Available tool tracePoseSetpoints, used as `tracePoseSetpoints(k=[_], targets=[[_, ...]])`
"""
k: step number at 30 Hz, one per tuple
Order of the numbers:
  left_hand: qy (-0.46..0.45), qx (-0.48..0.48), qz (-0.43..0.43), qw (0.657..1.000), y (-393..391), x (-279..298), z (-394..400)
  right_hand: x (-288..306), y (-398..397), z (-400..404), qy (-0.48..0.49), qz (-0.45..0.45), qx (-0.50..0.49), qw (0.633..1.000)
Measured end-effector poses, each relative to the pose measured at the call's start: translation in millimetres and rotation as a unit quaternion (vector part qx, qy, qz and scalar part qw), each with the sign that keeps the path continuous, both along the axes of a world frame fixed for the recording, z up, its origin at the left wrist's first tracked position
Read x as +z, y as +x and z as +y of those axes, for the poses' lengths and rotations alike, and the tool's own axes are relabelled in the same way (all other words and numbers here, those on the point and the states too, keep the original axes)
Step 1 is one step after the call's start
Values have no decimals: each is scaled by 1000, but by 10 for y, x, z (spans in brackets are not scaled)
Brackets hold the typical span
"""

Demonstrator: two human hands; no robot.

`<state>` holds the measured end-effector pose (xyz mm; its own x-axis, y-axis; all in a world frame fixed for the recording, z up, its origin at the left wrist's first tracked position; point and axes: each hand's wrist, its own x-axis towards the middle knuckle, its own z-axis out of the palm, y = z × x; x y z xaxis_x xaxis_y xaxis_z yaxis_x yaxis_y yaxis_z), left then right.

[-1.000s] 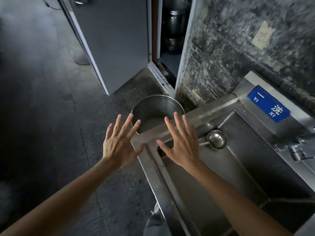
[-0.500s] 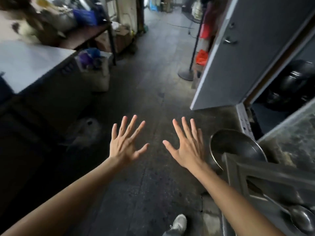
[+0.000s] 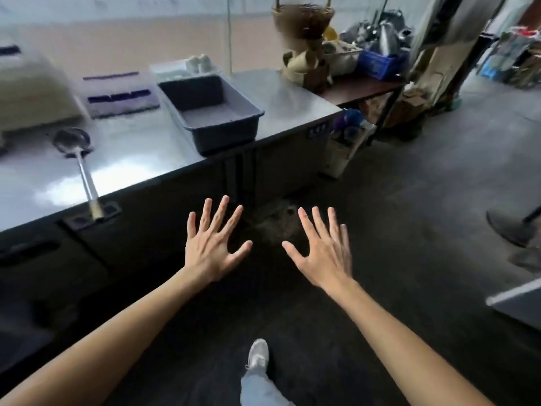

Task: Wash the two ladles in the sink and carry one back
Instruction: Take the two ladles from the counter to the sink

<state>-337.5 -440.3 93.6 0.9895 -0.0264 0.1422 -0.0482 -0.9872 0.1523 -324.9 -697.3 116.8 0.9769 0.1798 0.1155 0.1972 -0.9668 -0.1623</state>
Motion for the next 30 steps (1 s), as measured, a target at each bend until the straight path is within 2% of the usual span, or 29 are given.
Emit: tracePoseSetpoints(k=[8, 11, 15, 19, 24, 30], targets=[[-3, 174, 18, 985, 437, -106, 1686, -80, 1161, 1774, 24, 14, 145, 989], [-6, 222, 39, 974, 658, -163, 2278, -157, 1596, 2439, 38, 52, 172, 983], [-32, 274, 72, 959, 939, -223, 2977, -221, 2010, 3175, 107, 151, 199, 962], [-144, 324, 69, 932, 1030, -229, 3469, -336, 2282, 3851, 99, 247, 238, 934], [-286, 365, 75, 883, 1206, -286, 4172, -534, 2479, 4684, 97, 314, 275, 904], [-461, 415, 89, 779, 1630, -594, 5081, -854, 2661, 5715, 131, 387, 242, 880]])
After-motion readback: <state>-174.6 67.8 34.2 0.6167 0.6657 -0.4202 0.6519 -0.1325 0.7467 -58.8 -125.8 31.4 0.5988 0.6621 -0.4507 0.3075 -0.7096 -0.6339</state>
